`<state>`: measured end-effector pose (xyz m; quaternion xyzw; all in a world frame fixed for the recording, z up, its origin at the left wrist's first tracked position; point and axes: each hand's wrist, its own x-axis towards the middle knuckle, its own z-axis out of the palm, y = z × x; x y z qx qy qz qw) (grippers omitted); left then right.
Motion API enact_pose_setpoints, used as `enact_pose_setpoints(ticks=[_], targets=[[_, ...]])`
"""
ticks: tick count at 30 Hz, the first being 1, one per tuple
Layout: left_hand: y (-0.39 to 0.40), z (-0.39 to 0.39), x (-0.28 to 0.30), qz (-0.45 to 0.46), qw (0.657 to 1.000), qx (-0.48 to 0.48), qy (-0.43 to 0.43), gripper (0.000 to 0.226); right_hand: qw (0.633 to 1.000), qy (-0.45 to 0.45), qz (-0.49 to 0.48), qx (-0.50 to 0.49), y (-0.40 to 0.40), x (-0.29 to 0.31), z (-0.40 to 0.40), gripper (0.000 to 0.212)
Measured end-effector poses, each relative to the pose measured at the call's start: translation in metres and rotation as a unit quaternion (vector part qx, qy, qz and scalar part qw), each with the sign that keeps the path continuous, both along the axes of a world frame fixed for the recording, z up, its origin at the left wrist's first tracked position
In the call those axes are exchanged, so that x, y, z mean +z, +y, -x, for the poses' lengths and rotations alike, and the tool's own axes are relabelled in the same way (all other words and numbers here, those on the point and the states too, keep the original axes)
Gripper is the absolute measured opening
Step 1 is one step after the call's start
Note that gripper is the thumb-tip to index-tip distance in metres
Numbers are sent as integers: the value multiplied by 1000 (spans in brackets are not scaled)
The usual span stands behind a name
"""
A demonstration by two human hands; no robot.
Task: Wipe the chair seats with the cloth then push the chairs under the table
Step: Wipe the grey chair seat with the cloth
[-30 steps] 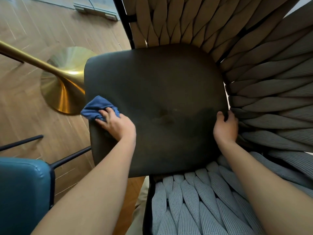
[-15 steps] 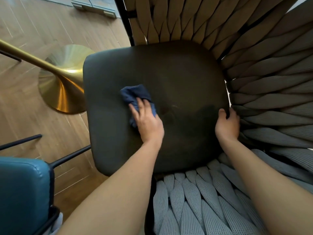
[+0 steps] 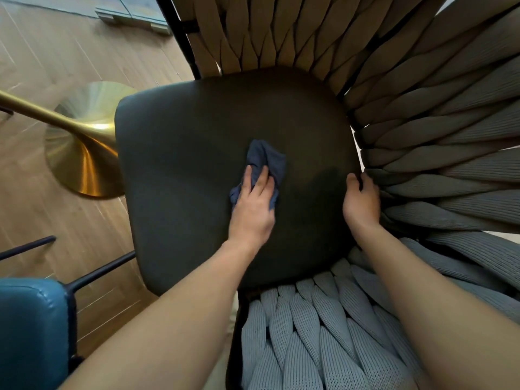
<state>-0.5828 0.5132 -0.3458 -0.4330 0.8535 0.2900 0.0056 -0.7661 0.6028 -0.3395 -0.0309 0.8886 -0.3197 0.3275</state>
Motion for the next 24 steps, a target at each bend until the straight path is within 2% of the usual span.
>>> enact_pose_setpoints(ticks=[1, 2, 5, 7, 9, 11, 13, 14, 15, 17, 19, 21, 22, 24], targets=[[0, -16, 1, 26, 999, -31, 5, 52, 1000, -2, 1, -1, 0, 0, 1, 55], [0, -30, 1, 45, 999, -10, 4, 51, 1000, -5, 4, -3, -1, 1, 2, 54], [-7, -19, 3, 33, 983, 180, -33, 48, 1000, -12, 12, -14, -2, 1, 3, 54], [-10, 26, 2, 18, 973, 229, -37, 52, 1000, -6, 12, -13, -1, -1, 3, 54], [-4, 64, -1, -8, 984, 177, -21, 54, 1000, -3, 16, -14, 0, -2, 4, 54], [5, 70, -5, -22, 1000, 21, -4, 51, 1000, -6, 21, -18, 1, -2, 6, 53], [12, 41, -5, 14, 992, -123, 8, 49, 999, -13, 25, -21, 1, -2, 8, 52], [13, 24, -5, 44, 987, -153, 4, 50, 999, -16, 26, -25, 1, -1, 9, 51], [12, 9, -4, 68, 987, -147, -6, 50, 999, -20, 28, -30, 0, 0, 9, 51], [7, -2, -2, 83, 995, -51, -29, 47, 999, -22, 30, -38, 0, 0, 8, 50], [6, 23, 6, 38, 996, 79, -32, 47, 998, -18, 36, -43, 1, -2, 7, 49], [8, 63, 14, -7, 986, 162, -28, 49, 998, -21, 42, -50, 2, -3, 7, 49], [11, 82, 14, -24, 985, 167, -23, 50, 997, -25, 45, -55, 1, -3, 8, 49], [19, 109, 11, -45, 996, 81, -12, 52, 997, -18, 50, -54, 1, -4, 11, 49]])
